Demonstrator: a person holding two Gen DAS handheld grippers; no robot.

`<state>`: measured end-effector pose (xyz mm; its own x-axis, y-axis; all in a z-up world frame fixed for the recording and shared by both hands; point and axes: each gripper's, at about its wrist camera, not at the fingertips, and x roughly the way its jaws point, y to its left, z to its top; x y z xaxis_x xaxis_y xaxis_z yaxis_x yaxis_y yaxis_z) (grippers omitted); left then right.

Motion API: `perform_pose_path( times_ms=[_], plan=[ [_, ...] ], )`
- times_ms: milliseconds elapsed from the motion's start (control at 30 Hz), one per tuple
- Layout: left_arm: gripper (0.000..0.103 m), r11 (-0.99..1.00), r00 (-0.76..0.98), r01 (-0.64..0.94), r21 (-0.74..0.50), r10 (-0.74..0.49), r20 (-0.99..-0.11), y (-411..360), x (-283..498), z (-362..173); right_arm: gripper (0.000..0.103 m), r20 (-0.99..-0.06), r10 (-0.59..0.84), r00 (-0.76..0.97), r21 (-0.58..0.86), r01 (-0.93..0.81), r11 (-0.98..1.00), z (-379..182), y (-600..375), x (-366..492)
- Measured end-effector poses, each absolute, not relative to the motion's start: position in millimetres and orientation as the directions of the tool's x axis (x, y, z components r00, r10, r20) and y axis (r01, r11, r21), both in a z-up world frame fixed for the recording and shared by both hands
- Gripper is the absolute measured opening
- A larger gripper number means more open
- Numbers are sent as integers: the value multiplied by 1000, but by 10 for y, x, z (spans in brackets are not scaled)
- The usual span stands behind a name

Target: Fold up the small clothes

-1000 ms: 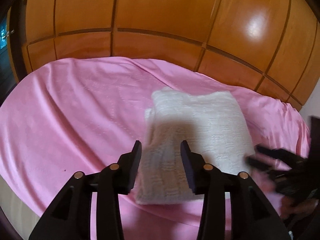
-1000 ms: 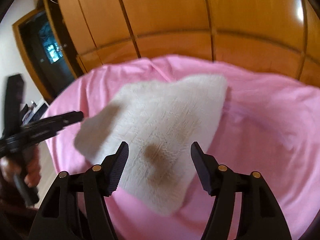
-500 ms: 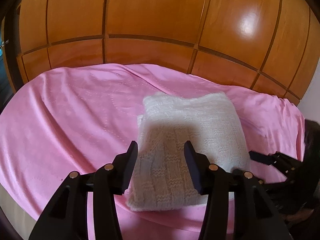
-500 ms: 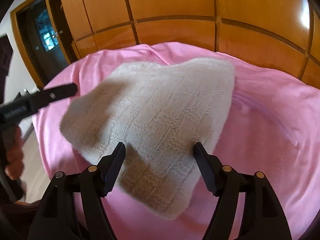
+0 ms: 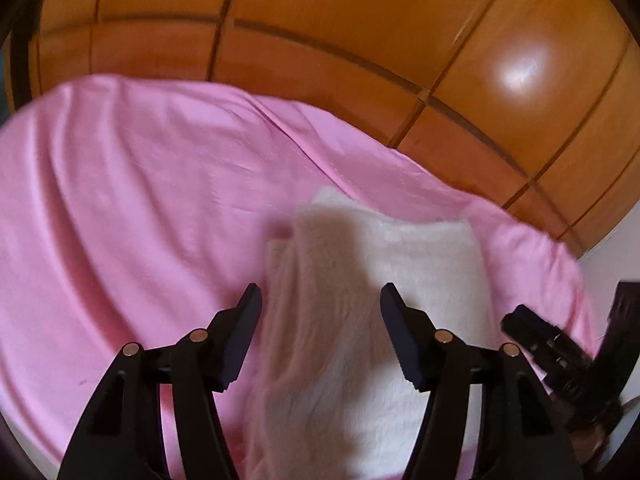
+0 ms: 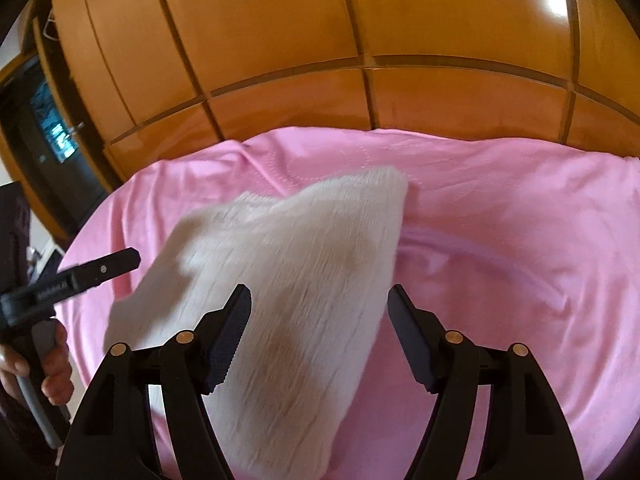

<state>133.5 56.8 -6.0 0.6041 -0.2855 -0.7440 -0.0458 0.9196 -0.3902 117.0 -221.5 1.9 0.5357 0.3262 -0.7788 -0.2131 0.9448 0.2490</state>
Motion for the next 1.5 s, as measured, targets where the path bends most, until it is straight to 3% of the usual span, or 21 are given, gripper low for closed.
perform_pose_path(
  times_ms=[200, 300, 367, 433, 567, 700, 933, 1100, 1167, 1267, 1333, 1400, 1500],
  plan=[
    [46, 972, 522, -46, -230, -173, -835, 342, 1576, -523, 70, -794, 346, 500, 257, -239, 936, -178, -1982, 1378],
    [47, 987, 550, -60, -152, -94, -830, 335, 1546, -716, 71, -814, 316, 488, 192, -287, 939, -427, -1706, 1370],
    [54, 989, 566, -68, -134, -73, -821, 345, 1524, -723, 72, -801, 284, 527, 129, -312, 941, -481, -1582, 1337],
    [61, 990, 574, -73, -119, -55, -817, 359, 1523, -711, 73, -799, 303, 519, 159, -304, 939, -450, -1624, 1362],
    [63, 986, 591, -75, -146, -74, -804, 429, 1451, -671, 83, -785, 351, 510, 210, -314, 926, -350, -1767, 1324],
    [67, 985, 623, -68, -156, -80, -778, 480, 1358, -552, 89, -751, 440, 492, 387, -212, 897, -255, -2189, 1260],
    [70, 979, 601, -20, -205, -152, -784, 580, 1260, -623, 89, -703, 589, 399, 620, -61, 782, -617, -2666, 1240],
    [71, 938, 567, -15, -346, -277, -776, 760, 1381, -823, 89, -639, 701, 317, 722, -67, 688, -833, -2499, 1430],
    [68, 926, 567, 9, -379, -317, -761, 795, 1400, -868, 89, -647, 709, 279, 719, -86, 690, -881, -2322, 1513],
    [52, 893, 561, 40, -449, -392, -729, 843, 1397, -921, 81, -668, 702, 246, 700, -113, 705, -917, -2120, 1602],
    [29, 850, 559, 73, -521, -468, -685, 860, 1382, -927, 66, -674, 699, 241, 692, -127, 711, -878, -2046, 1627],
    [24, 862, 578, 111, -494, -460, -674, 783, 1322, -857, 55, -695, 671, 257, 653, -165, 739, -744, -1991, 1589],
    [19, 848, 587, 123, -515, -481, -652, 728, 1253, -773, 50, -715, 632, 299, 585, -238, 775, -462, -1873, 1482]
  ],
)
